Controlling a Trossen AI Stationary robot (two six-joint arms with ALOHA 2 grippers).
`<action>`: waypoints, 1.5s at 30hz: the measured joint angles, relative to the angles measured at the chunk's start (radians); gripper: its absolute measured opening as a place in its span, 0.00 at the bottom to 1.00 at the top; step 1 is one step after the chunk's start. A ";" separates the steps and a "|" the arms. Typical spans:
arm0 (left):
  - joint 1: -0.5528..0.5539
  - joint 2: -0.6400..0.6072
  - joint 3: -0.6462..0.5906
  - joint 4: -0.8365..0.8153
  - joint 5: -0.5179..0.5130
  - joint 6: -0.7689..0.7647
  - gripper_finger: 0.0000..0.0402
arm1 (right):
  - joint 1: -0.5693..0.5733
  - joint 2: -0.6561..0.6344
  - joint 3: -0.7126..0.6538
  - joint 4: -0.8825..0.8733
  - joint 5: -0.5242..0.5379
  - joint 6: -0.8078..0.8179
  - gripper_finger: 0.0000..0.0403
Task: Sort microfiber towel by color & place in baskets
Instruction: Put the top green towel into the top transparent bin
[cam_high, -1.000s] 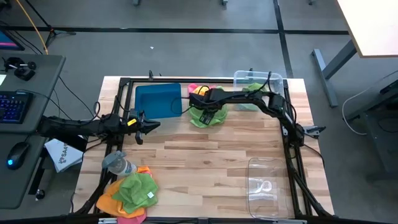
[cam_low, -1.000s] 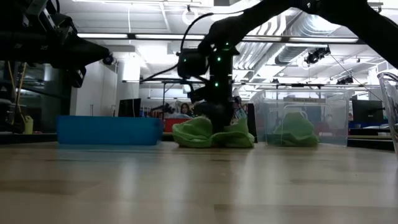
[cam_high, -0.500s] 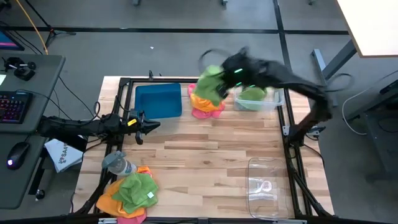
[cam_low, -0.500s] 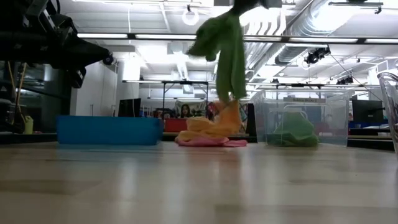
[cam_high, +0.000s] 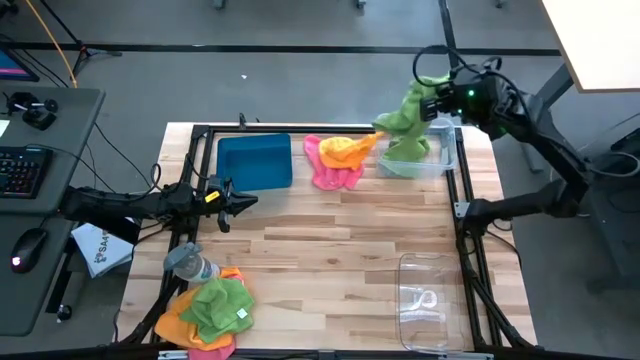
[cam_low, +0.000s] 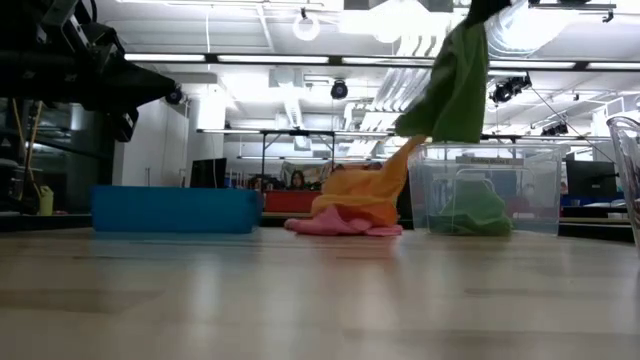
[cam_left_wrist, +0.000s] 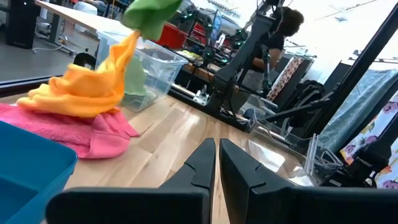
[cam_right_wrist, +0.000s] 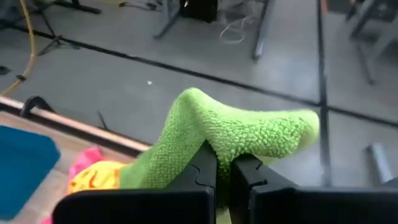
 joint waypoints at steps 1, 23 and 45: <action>0.000 0.000 0.000 0.000 0.000 0.000 0.03 | -0.009 -0.013 -0.036 0.022 -0.031 0.010 0.00; 0.000 0.000 0.000 0.000 0.000 0.000 0.03 | 0.095 -0.023 -0.045 0.700 -0.650 0.147 0.00; 0.000 0.000 0.000 -0.004 0.000 0.000 0.03 | 0.151 0.114 -0.041 0.473 -0.471 0.041 0.00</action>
